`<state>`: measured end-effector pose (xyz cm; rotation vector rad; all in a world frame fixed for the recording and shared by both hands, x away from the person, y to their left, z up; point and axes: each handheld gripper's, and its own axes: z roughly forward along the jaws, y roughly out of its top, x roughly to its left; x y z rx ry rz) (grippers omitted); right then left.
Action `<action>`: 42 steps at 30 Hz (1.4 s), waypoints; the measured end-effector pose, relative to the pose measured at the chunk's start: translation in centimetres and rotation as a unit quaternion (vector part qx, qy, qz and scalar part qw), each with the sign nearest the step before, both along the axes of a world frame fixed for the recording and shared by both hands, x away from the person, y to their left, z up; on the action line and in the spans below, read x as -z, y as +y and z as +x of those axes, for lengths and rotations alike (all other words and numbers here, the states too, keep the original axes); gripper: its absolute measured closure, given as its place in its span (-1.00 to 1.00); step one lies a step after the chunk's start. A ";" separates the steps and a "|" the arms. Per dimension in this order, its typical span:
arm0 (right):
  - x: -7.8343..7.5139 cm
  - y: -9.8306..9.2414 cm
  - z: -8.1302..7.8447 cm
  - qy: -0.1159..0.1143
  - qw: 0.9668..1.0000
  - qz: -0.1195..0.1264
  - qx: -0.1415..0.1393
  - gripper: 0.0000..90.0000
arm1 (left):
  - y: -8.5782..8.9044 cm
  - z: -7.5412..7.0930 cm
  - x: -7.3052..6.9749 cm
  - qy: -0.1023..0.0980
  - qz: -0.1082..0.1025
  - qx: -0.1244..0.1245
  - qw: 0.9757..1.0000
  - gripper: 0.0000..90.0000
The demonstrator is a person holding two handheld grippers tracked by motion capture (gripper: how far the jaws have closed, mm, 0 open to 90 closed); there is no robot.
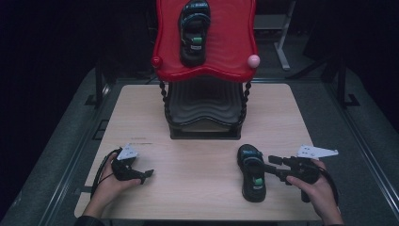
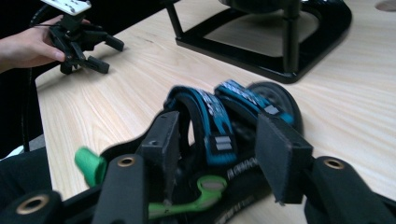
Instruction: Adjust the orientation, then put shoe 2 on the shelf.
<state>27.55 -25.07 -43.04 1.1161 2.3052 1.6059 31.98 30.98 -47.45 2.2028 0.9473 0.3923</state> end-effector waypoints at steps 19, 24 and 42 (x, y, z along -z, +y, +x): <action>1.6 2.8 2.1 0.014 0.999 -0.010 -0.040 0.15 | 0.0 0.0 0.0 0.000 0.000 0.001 1.000 -0.99; 1.6 2.4 2.2 0.016 0.999 0.003 -0.034 0.36 | 0.0 0.0 0.0 0.000 0.000 0.001 1.000 -0.99; -0.5 1.7 1.7 0.009 0.999 0.045 -0.028 0.48 | 0.0 0.0 0.0 0.001 0.000 0.001 1.000 -0.99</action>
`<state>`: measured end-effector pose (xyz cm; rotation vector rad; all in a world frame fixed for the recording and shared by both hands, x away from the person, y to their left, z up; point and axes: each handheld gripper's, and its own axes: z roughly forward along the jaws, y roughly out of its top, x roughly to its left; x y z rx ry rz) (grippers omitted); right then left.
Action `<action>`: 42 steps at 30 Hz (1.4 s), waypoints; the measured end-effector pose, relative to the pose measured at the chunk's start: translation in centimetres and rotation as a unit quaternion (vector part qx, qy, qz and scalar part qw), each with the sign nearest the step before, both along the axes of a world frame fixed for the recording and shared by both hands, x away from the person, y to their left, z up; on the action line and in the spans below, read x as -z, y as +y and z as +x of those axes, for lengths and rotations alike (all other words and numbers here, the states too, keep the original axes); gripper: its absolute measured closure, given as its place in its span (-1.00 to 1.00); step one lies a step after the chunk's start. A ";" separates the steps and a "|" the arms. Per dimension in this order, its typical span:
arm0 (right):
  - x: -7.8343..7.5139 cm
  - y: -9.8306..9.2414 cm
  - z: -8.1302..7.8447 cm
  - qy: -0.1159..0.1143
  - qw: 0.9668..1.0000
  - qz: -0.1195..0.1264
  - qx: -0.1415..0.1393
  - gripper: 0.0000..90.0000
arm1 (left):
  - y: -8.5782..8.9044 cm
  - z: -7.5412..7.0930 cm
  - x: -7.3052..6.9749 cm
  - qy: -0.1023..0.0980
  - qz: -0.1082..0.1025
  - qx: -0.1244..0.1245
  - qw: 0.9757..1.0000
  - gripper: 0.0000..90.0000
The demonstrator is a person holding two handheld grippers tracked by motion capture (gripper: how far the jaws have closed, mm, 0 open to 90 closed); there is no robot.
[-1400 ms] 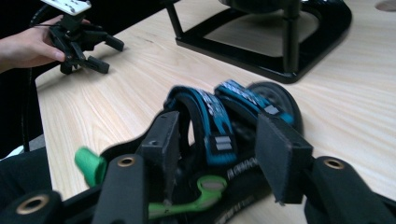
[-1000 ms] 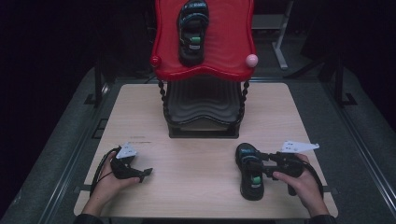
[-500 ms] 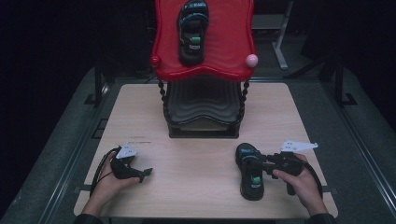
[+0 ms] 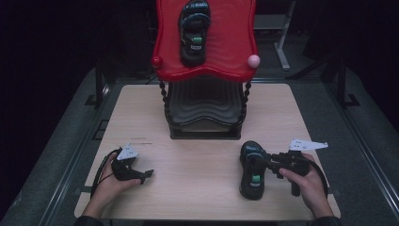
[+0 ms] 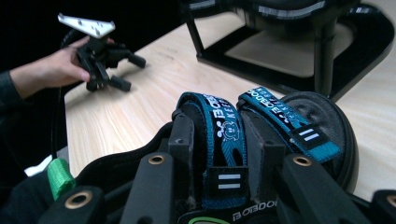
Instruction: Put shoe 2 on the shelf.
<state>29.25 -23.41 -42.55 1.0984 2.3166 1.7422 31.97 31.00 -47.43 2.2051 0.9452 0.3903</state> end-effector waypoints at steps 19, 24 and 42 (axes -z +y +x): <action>-6.2 -0.4 1.2 -0.049 0.998 0.032 0.034 0.49 | 0.0 0.0 0.0 0.001 0.001 0.002 1.000 -0.99; -8.3 -0.8 1.7 -0.066 0.996 0.036 0.040 0.49 | 0.0 -0.1 0.0 0.001 0.001 0.002 1.000 -0.99; -17.1 -2.4 3.2 -0.140 0.985 0.078 0.061 0.50 | 0.1 -0.1 0.0 0.001 0.002 0.003 1.000 -0.99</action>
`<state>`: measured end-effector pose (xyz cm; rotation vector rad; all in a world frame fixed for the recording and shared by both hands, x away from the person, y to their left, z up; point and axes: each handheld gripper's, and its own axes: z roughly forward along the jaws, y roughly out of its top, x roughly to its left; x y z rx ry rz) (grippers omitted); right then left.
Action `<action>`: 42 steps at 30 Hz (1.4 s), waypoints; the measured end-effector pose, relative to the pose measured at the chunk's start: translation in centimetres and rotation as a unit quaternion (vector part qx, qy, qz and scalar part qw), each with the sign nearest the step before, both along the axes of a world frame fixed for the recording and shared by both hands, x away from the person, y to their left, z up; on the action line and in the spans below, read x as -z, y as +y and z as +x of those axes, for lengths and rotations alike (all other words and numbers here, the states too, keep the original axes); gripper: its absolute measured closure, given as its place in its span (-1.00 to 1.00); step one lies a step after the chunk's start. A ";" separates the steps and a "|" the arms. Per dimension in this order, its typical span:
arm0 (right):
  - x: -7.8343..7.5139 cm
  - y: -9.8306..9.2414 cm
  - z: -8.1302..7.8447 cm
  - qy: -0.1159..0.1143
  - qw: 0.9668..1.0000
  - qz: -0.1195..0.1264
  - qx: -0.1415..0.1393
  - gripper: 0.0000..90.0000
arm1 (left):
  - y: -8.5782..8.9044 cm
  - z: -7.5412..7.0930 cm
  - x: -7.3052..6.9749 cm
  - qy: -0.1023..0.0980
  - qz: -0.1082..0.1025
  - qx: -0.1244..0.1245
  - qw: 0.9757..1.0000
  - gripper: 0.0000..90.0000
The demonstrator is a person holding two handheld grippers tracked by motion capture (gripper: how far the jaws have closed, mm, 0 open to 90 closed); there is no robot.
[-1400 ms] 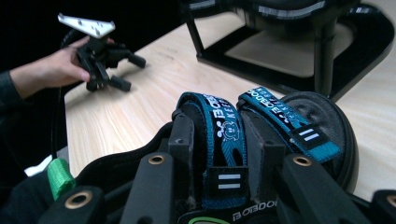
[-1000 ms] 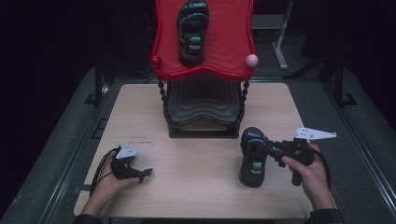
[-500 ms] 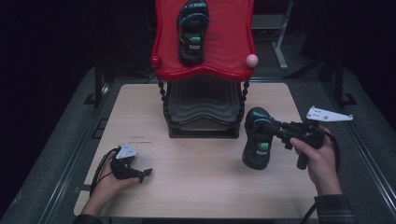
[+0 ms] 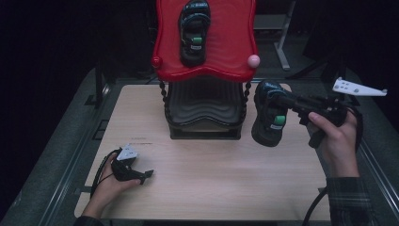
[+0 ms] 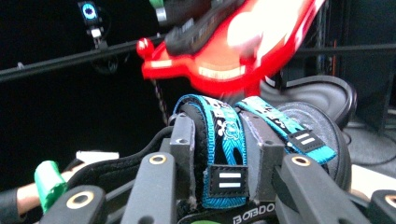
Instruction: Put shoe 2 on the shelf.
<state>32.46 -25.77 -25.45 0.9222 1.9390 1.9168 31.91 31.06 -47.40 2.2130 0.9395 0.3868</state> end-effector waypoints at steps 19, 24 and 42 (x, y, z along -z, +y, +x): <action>-9.6 -0.2 2.5 -0.065 0.998 0.016 0.022 0.51 | 0.0 0.0 0.0 0.000 0.000 0.000 1.000 -0.99; -11.7 0.8 3.5 -0.077 0.997 0.019 0.013 0.51 | 0.0 0.0 0.0 -0.001 -0.001 0.000 1.000 -0.99; -14.2 6.0 9.5 -0.081 0.996 0.023 -0.016 0.52 | 0.0 -0.1 0.0 -0.001 -0.002 0.001 1.000 -0.99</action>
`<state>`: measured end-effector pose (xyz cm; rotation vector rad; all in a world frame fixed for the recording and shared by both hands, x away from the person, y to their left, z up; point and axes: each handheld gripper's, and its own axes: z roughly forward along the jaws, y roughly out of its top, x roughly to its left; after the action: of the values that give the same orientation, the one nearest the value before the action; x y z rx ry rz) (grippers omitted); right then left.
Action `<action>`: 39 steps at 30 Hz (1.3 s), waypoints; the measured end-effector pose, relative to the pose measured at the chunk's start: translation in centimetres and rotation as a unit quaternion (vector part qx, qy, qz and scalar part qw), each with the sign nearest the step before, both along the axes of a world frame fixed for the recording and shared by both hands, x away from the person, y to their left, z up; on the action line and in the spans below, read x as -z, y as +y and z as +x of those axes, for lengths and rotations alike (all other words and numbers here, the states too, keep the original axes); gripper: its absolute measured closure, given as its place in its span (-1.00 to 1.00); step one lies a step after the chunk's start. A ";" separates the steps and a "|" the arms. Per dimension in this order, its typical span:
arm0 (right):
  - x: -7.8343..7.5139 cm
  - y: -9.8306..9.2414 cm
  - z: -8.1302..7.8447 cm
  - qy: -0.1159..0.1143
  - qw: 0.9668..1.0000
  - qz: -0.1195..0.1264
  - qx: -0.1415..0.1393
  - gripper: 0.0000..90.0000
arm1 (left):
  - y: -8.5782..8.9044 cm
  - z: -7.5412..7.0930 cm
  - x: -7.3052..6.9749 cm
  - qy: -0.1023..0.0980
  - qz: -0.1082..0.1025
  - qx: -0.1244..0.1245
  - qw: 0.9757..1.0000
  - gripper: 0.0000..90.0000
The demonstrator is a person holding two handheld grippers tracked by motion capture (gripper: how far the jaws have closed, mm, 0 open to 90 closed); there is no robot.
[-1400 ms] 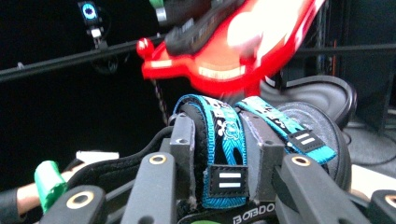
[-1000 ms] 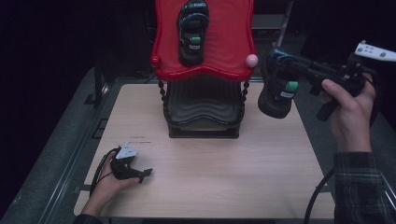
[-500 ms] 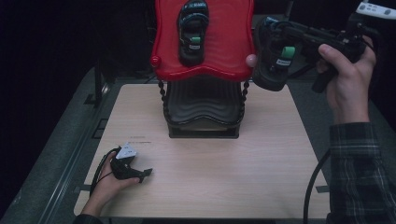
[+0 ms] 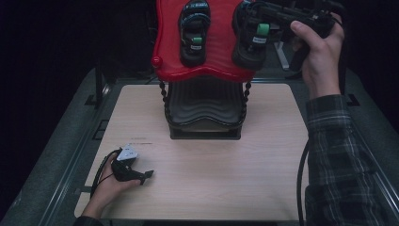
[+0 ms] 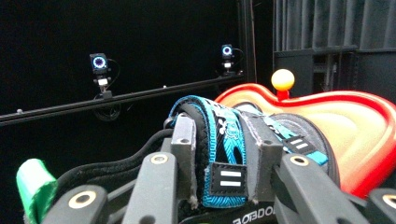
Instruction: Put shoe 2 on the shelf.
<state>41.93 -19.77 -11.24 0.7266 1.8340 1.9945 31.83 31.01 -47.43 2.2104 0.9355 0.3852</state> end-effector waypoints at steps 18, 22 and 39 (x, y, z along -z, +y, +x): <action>0.7 4.2 6.8 0.017 0.999 -0.033 0.005 0.52 | 0.0 0.0 0.0 0.000 0.001 0.003 1.000 -0.99; 1.2 4.8 7.4 0.019 0.998 -0.052 0.014 0.52 | 0.0 0.0 0.0 0.000 0.001 0.003 1.000 -0.99; 2.4 5.8 6.3 0.021 0.996 -0.082 0.002 0.39 | 0.0 0.0 0.0 0.000 0.001 0.004 1.000 -0.99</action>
<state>48.25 -14.01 -13.69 0.7265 1.9909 1.8122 31.81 30.97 -47.42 2.2151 0.9266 0.3823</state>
